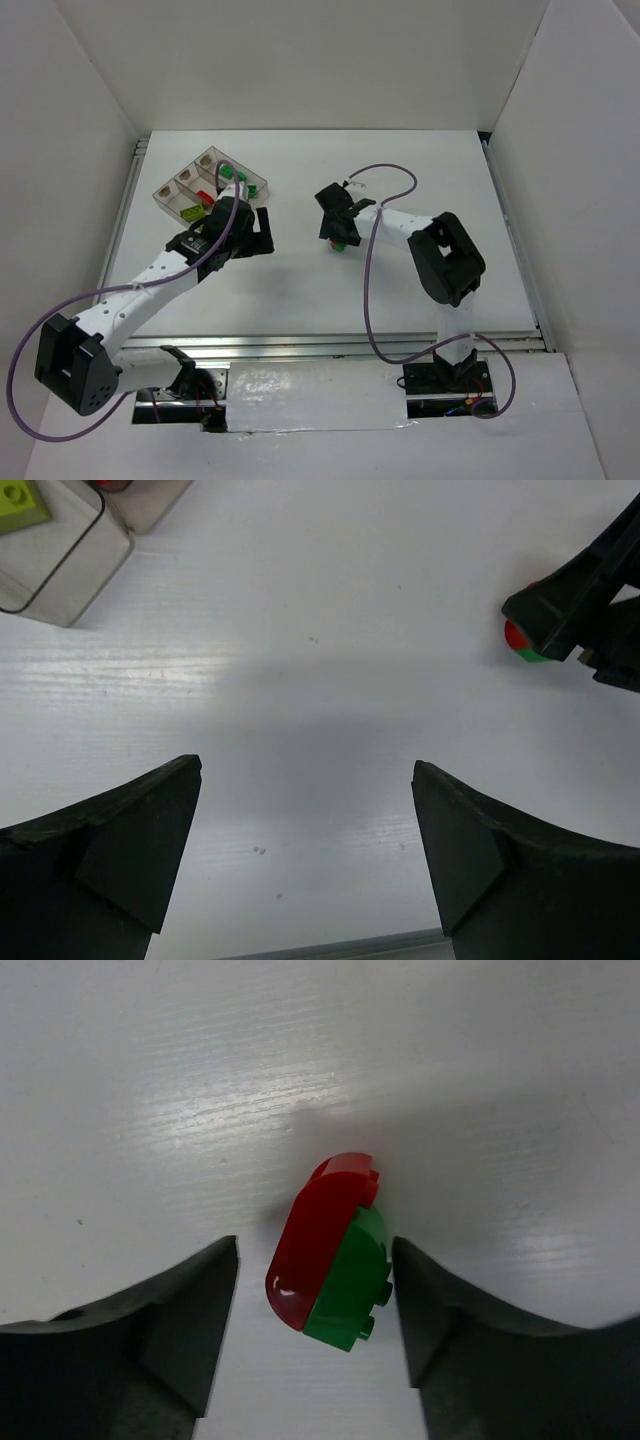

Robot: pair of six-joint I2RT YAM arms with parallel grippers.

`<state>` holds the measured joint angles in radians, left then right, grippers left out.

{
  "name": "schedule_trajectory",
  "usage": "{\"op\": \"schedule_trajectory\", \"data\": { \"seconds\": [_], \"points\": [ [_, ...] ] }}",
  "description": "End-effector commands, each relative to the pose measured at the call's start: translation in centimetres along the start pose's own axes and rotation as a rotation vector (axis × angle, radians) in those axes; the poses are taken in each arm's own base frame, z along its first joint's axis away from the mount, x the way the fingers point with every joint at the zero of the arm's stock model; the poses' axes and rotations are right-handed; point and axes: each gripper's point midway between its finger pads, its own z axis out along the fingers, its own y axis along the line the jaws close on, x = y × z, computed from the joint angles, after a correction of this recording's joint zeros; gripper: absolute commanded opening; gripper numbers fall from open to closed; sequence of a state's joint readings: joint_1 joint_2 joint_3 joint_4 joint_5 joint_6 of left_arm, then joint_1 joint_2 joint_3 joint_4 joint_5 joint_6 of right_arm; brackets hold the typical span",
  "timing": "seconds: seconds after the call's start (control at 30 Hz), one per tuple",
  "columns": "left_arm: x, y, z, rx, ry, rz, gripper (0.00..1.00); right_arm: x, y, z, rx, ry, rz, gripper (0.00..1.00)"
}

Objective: Sort the legos into containers by color

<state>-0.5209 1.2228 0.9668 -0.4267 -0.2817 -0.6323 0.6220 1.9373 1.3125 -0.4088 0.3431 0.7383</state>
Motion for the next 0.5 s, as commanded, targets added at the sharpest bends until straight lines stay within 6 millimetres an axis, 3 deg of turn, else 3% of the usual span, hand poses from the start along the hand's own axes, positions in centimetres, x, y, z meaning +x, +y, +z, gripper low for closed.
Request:
{"op": "schedule_trajectory", "data": {
  "seconds": [0.0, 0.2, 0.23, 0.3, 0.47],
  "points": [
    [0.4, -0.6, -0.8, 0.048, -0.009, -0.001, 0.99, 0.1, 0.9, -0.2, 0.035, -0.026, -0.015, 0.64],
    [1.1, -0.3, -0.3, 0.046, -0.004, -0.002, 1.00, 2.0, 0.0, -0.1, 0.033, -0.010, -0.029, 0.45],
    [1.3, -0.5, 0.0, 0.050, 0.001, -0.006, 0.99, 1.5, 0.8, -0.5, -0.007, -0.032, -0.030, 0.26],
    [1.6, -0.9, 0.1, 0.070, 0.012, -0.015, 0.99, 2.4, 1.1, -1.3, -0.044, -0.048, -0.097, 0.04],
    [0.6, -2.5, -0.7, 0.147, -0.009, -0.086, 0.99, 3.3, 4.2, -7.3, -0.334, -0.209, -0.347, 0.00]
  ]
}}
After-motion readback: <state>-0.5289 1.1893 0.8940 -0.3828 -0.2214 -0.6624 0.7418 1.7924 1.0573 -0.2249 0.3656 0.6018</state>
